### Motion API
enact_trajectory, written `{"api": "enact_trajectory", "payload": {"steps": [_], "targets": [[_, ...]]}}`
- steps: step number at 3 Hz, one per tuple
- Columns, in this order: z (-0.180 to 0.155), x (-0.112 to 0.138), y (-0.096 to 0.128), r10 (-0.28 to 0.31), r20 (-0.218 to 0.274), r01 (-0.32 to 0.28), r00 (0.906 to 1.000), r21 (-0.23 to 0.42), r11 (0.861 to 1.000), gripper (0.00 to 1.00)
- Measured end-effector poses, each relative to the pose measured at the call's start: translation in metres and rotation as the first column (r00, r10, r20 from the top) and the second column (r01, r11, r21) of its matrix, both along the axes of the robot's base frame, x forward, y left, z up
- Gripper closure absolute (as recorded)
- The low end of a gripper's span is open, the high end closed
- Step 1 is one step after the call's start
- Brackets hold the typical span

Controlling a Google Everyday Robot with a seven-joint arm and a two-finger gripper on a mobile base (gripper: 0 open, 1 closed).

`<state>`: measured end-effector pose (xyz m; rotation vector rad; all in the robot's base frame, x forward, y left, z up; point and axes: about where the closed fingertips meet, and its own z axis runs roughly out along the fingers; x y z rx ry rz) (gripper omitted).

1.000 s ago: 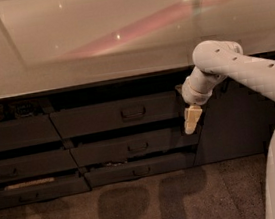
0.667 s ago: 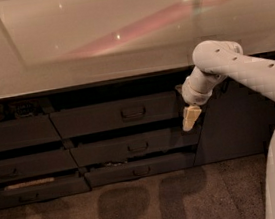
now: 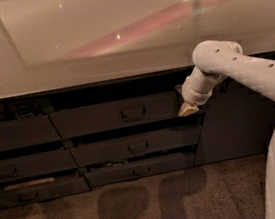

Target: Open top drawer

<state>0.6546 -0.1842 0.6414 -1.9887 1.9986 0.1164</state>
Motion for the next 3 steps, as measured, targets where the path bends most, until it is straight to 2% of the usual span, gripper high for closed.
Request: {"api": "enact_trajectory", "payload": {"steps": [1,2,3], "targets": [[0.0000,0.0000,0.0000,0.000,0.000,0.000,1.0000,0.000,1.000,0.89],[0.0001,0.0000,0.0000,0.000,0.000,0.000,1.0000,0.000,1.000,1.00],[0.0032,0.0009,-0.0003,0.000,0.000,0.000,1.0000,0.000,1.000,1.00]]}}
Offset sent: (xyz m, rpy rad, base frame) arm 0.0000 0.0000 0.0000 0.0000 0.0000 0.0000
